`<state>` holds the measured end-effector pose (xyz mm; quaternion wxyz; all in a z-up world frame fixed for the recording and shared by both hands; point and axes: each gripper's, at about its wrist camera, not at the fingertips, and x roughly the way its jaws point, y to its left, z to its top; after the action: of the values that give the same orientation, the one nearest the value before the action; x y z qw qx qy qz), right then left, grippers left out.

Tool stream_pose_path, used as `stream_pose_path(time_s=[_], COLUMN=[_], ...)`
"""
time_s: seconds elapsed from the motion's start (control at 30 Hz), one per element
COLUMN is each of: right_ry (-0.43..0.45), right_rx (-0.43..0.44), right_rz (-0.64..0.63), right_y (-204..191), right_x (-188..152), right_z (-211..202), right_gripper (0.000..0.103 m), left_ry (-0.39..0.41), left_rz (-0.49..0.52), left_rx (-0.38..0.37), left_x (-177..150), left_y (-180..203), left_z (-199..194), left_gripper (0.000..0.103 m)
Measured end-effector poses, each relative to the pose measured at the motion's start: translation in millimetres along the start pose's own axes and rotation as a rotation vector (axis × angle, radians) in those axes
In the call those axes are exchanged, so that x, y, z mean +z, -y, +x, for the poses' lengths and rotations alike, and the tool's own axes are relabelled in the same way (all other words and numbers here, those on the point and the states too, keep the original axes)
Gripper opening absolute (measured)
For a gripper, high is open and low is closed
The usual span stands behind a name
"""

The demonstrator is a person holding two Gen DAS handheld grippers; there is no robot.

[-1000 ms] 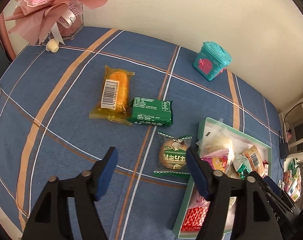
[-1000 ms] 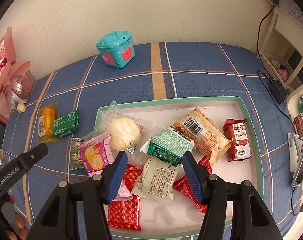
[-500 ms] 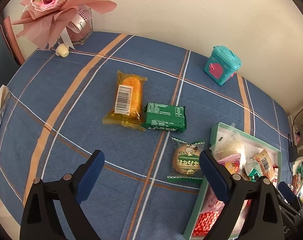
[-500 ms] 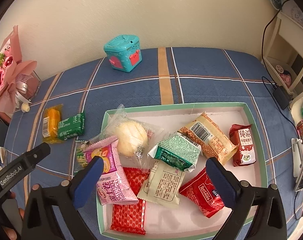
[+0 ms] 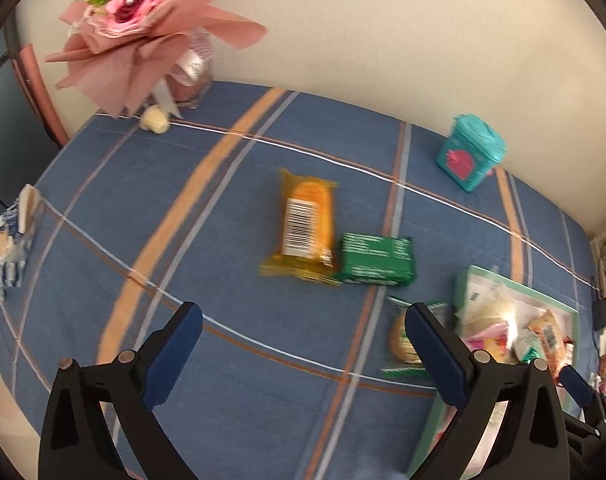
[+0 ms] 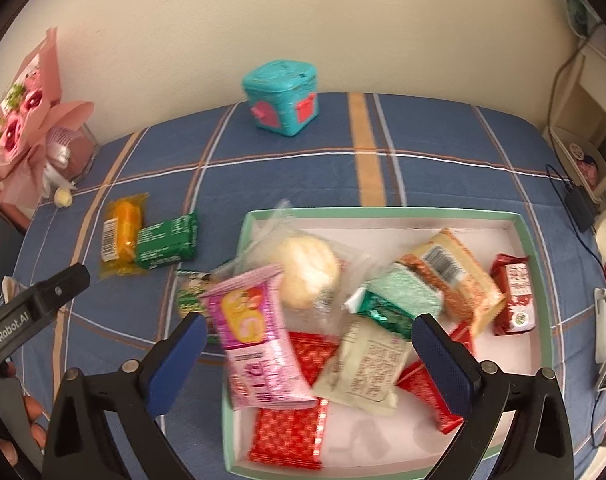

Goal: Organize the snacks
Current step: 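Move both tools back over the remaining snacks beside the tray, then grasp round cookie pack with right tool while left tool grasps yellow cake pack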

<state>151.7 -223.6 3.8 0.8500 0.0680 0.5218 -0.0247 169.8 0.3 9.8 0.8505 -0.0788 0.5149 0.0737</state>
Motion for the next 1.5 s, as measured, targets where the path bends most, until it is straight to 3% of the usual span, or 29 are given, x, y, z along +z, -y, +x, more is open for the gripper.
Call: stream_pose_path(time_s=[0.3, 0.53, 0.7, 1.07, 1.33, 1.5], right_ry=[-0.005, -0.049, -0.096, -0.138, -0.131, -0.146], right_rx=[0.152, 0.199, 0.178, 0.054, -0.015, -0.01], right_rz=[-0.044, -0.11, -0.114, -0.098, -0.123, -0.133], right_y=[-62, -103, -109, -102, -106, -109], right_x=[-3, -11, -12, -7, -3, -4], right_z=[8, 31, 51, 81, 87, 93], right_gripper=[0.103, 0.103, 0.102, 0.08, 0.072, 0.068], left_ry=[0.025, -0.026, -0.04, -0.1, -0.114, -0.113], left_rz=[-0.039, -0.082, -0.086, -0.095, -0.117, -0.122], left_rx=[0.128, 0.112, 0.08, 0.018, 0.001, 0.001], left_x=[10, 11, 12, 14, 17, 18], left_y=[-50, -69, -68, -61, -62, -64], left_z=[-2, 16, 23, 51, 64, 67], left_gripper=[0.101, 0.101, 0.101, 0.101, 0.101, 0.101])
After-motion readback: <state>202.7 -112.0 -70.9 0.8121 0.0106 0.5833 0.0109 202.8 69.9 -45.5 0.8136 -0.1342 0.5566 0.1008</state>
